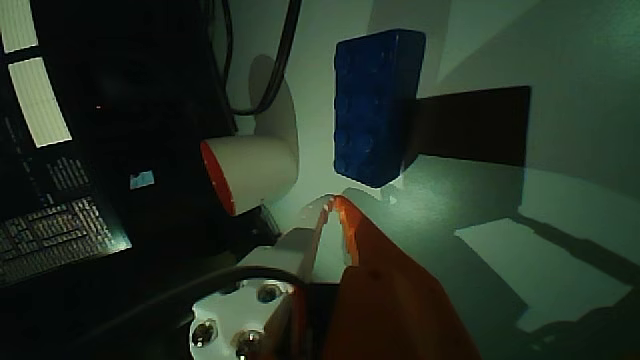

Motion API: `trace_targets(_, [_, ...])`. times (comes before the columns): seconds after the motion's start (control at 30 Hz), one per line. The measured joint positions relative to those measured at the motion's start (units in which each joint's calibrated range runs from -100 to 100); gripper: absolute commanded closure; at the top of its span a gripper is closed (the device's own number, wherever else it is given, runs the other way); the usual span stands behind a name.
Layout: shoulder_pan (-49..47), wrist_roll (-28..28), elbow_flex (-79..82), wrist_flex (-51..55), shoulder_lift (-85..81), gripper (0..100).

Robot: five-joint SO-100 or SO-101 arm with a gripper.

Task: Grab the blue brick and put it into the cup

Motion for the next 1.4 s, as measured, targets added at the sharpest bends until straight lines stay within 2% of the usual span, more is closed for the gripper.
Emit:
trace_targets(1.17, [-0.26,0.05,0.00,0.00,0.00,100])
trace_targets(1.4, [-0.17,4.30,0.00,-2.11,0.00,100])
